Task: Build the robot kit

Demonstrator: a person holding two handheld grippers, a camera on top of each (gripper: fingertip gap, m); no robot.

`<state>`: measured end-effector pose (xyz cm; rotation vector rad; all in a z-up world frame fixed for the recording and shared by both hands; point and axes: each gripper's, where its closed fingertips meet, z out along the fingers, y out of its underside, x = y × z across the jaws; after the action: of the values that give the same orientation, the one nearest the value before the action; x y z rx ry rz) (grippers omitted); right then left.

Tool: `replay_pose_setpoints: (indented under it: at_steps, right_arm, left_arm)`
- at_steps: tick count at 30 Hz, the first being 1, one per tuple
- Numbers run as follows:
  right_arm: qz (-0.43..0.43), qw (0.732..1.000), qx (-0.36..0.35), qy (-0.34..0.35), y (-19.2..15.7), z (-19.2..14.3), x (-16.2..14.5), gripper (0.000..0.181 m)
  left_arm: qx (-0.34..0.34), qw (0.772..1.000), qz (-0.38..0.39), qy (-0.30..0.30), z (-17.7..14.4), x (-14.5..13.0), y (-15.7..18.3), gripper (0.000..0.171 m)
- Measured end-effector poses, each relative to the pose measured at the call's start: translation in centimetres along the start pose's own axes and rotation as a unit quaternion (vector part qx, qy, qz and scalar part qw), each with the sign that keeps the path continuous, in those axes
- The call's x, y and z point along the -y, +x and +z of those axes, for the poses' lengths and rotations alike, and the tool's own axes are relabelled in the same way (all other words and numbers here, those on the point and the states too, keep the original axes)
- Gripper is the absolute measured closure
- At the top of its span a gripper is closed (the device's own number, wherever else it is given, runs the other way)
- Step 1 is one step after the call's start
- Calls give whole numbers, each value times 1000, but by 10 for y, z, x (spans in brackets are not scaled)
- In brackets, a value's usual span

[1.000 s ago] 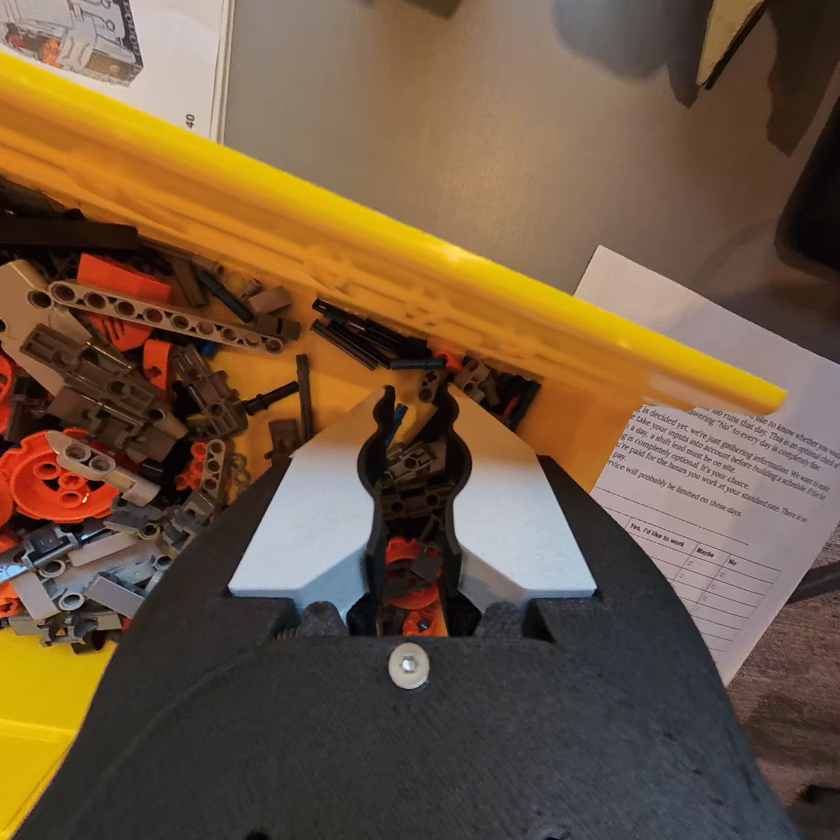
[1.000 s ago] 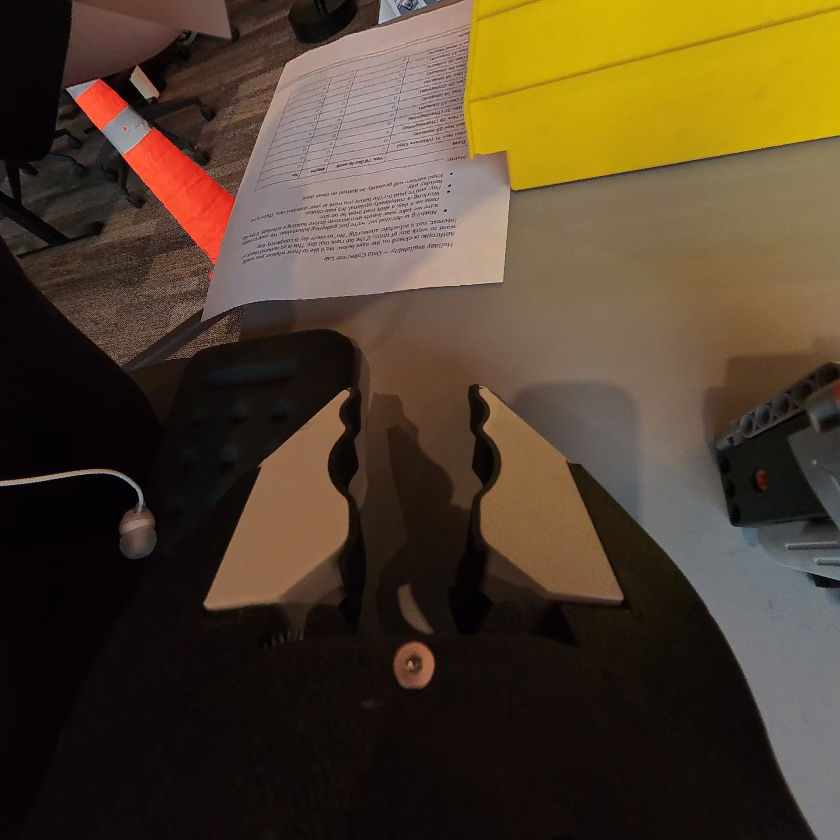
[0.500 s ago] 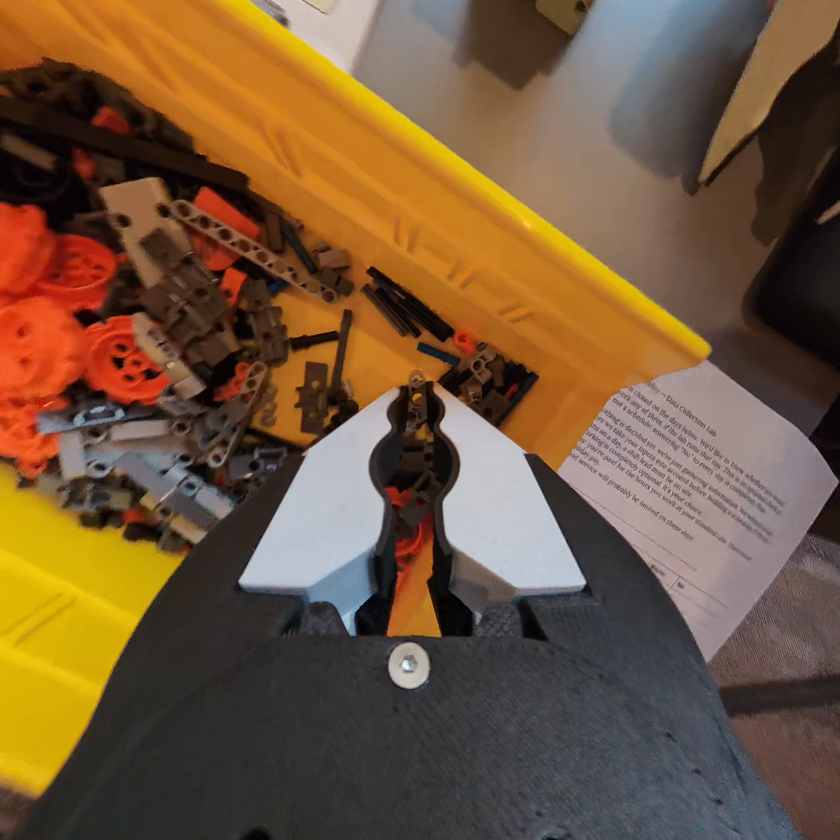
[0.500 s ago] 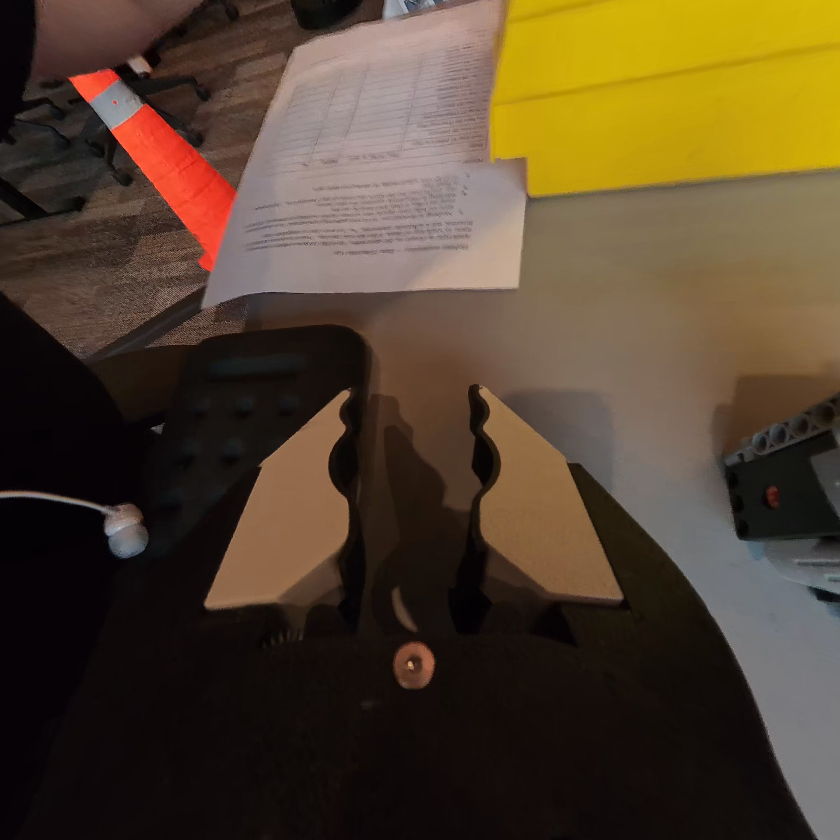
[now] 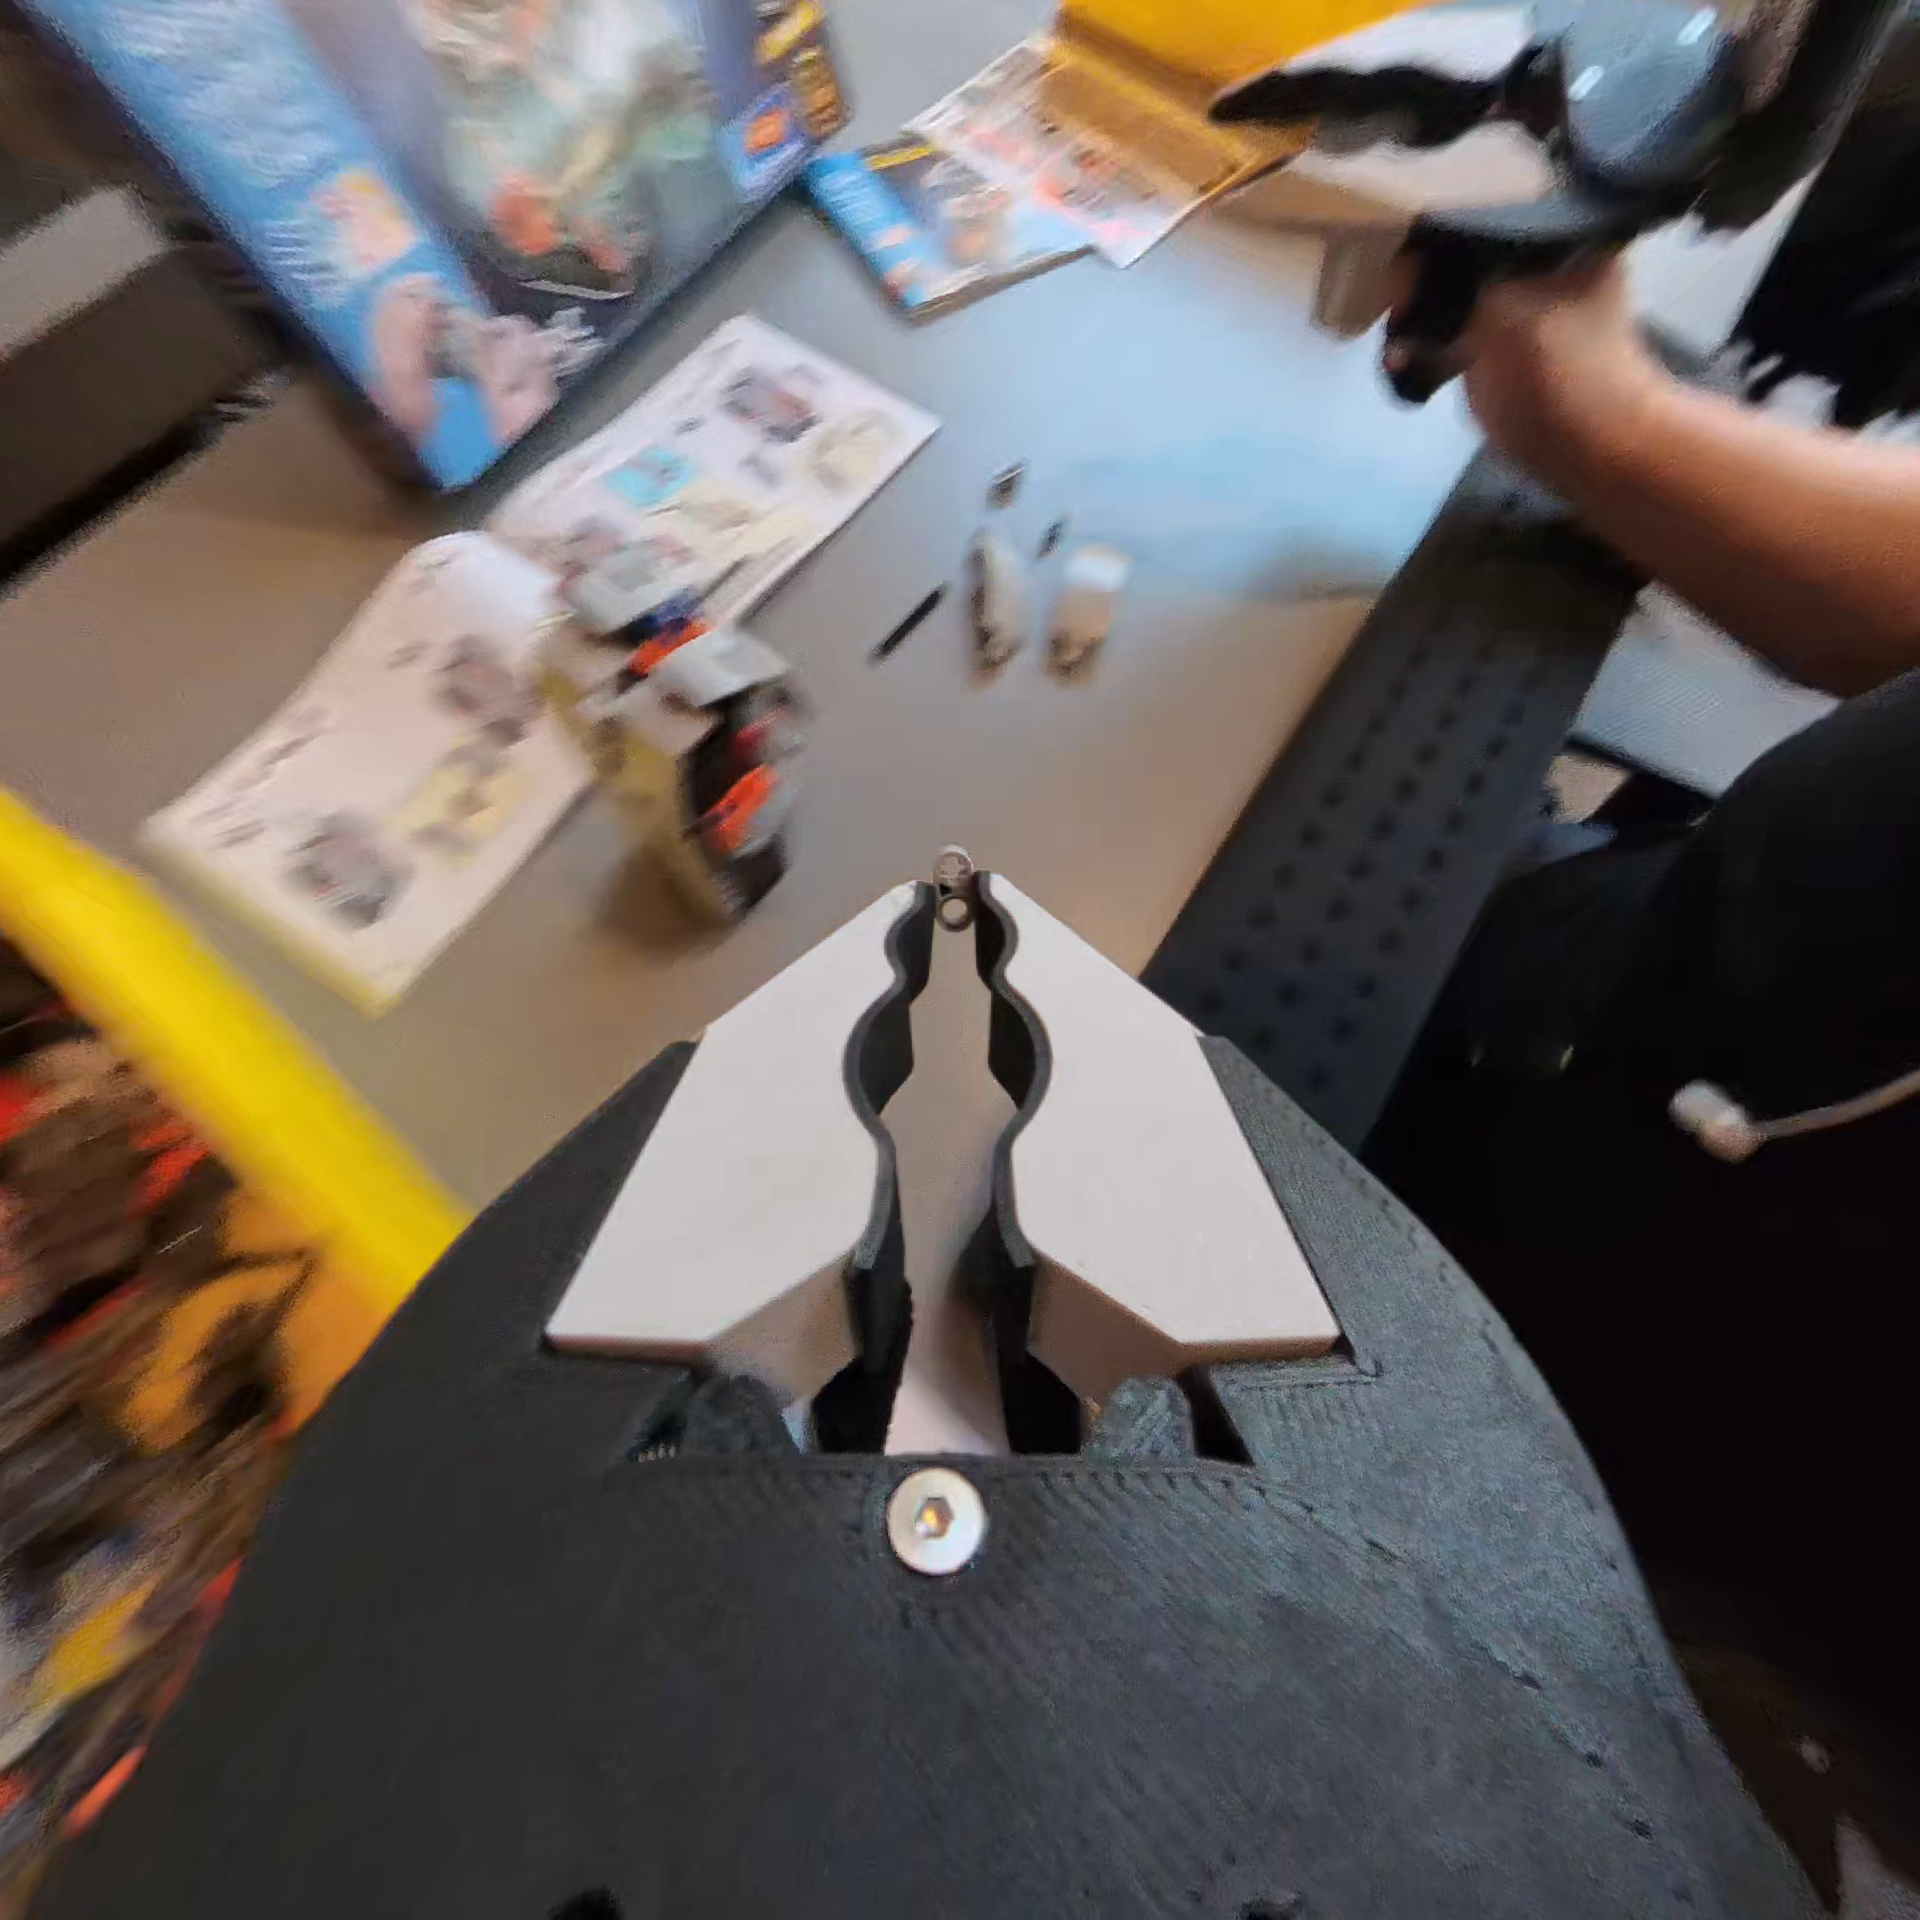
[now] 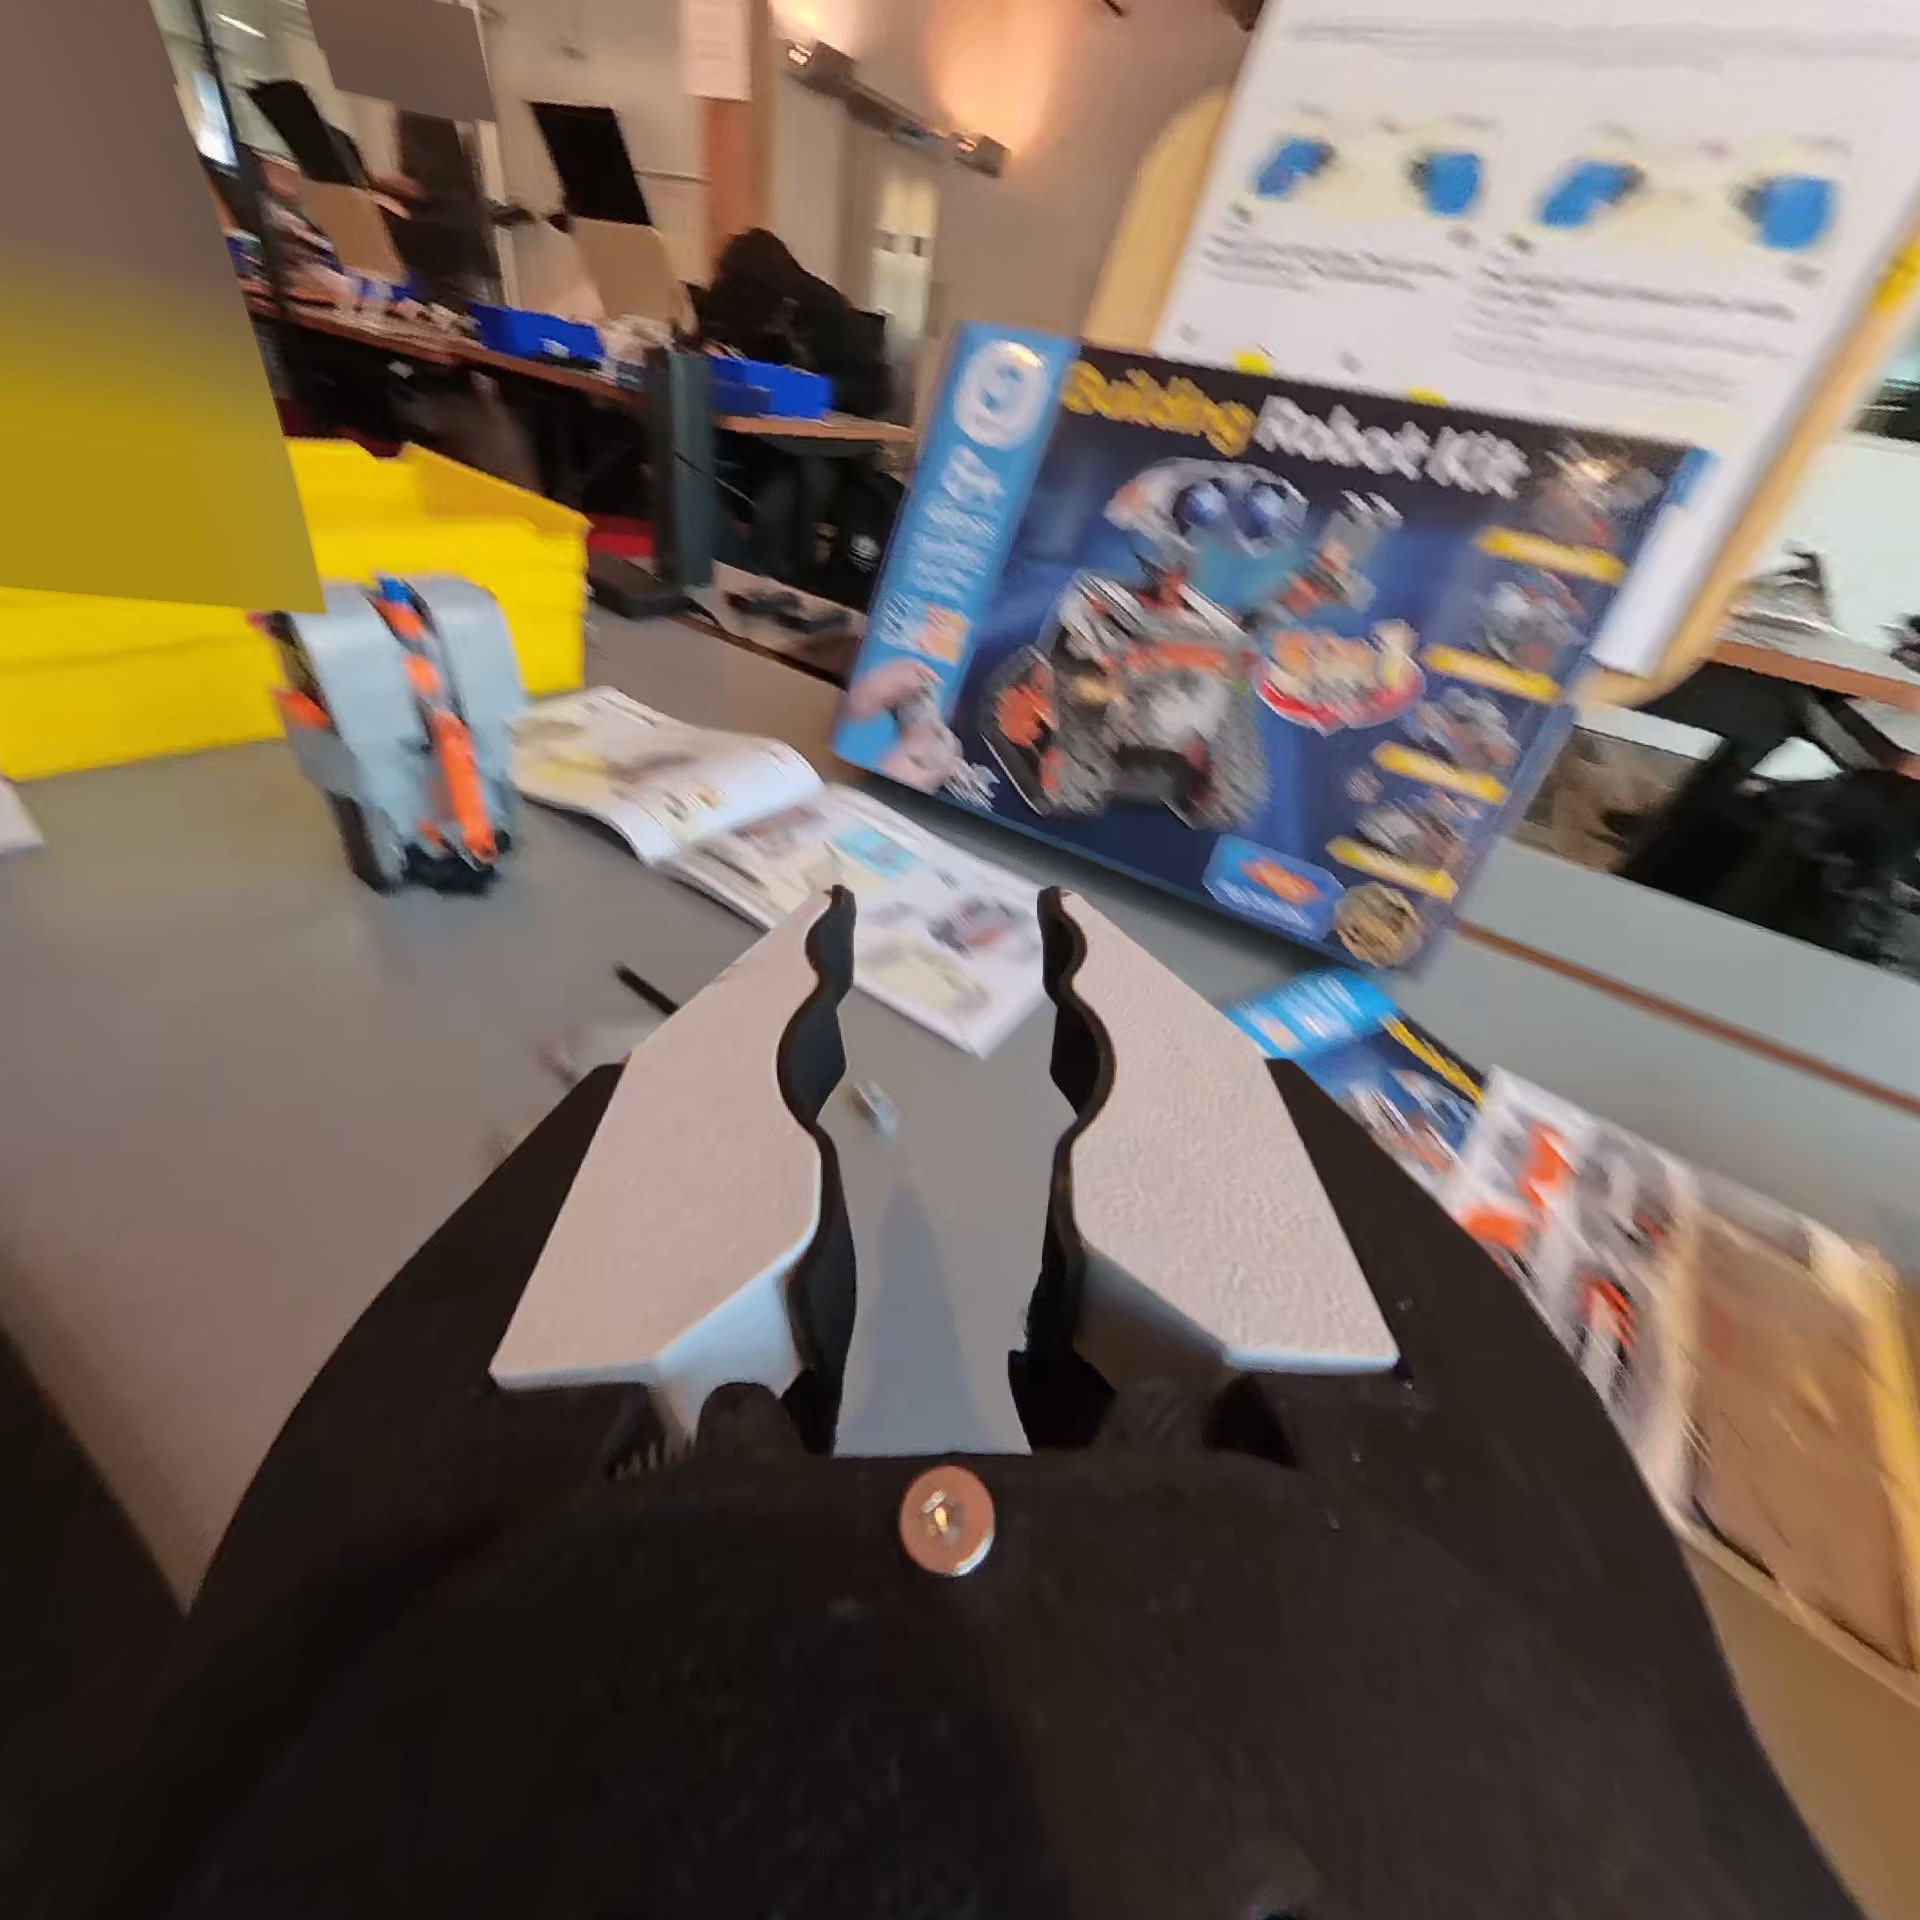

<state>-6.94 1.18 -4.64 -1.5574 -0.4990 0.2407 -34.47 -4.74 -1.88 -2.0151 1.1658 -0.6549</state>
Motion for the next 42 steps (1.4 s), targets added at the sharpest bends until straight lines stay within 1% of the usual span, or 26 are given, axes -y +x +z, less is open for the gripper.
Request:
replay_pose_setpoints:
  at_steps: [2, 4, 8, 10, 12, 14, 16, 18, 20, 24, 27, 30, 33, 34, 36, 37, 40, 42]
  right_arm:
    - [4, 1000, -9, -10, 8, -10, -10, 146]
    - [13, 1000, 2, -15, 11, -16, -14, 145]
    - [72, 997, 19, 7, 14, -23, -11, 146]
    - [84, 996, 23, 12, 13, -23, -10, 146]
    - [80, 997, 21, 12, 12, -24, -9, 146]
    - [81, 996, 11, 16, 15, -26, -8, 145]
    - [105, 994, -14, 30, 26, -31, -6, 143]
    - [134, 989, -35, 53, 38, -38, -1, 142]
    - [159, 984, -41, 66, 45, -41, 0, 141]
    - [185, 981, -24, 53, 41, -35, -6, 139]
    - [182, 981, -21, 61, 39, -34, -4, 139]
    - [186, 981, -19, 49, 38, -31, -8, 139]
    - [193, 979, -24, 60, 43, -34, -6, 139]
    - [192, 979, -27, 65, 45, -35, -5, 139]
    - [188, 979, -34, 76, 48, -39, -1, 139]
    - [188, 978, -37, 82, 49, -40, 0, 139]
    - [192, 977, -30, 91, 48, -39, 3, 140]
    - [190, 978, -22, 82, 44, -35, 1, 139]
  left_arm:
    - [-21, 1000, -20, 2, 50, 12, 22, 166]
    - [-36, 999, -27, -16, 98, 23, 40, 166]
    - [2, 996, 15, -85, 184, 42, 42, 166]
    - [-9, 993, 29, -114, 220, 50, 43, 166]
    - [-31, 989, 36, -138, 251, 54, 44, 166]
    - [-39, 984, 52, -168, 274, 52, 41, 166]
    - [-38, 979, 58, -191, 289, 49, 37, 166]
    - [-42, 978, 48, -198, 298, 47, 38, 166]
    - [-48, 980, 35, -191, 303, 50, 40, 166]
    - [-45, 980, 35, -193, 309, 51, 43, 166]
    - [-39, 978, 44, -201, 313, 45, 43, 166]
    - [-35, 979, 55, -195, 314, 44, 41, 166]
    - [-42, 982, 55, -173, 306, 53, 41, 150]
    - [-40, 985, 56, -157, 298, 61, 40, 149]
    - [-19, 991, 62, -113, 271, 84, 32, 157]
    - [-7, 994, 65, -84, 254, 100, 29, 158]
    - [30, 996, 77, 38, 189, 163, 21, 157]
    - [64, 986, 90, 128, 139, 208, 14, 146]
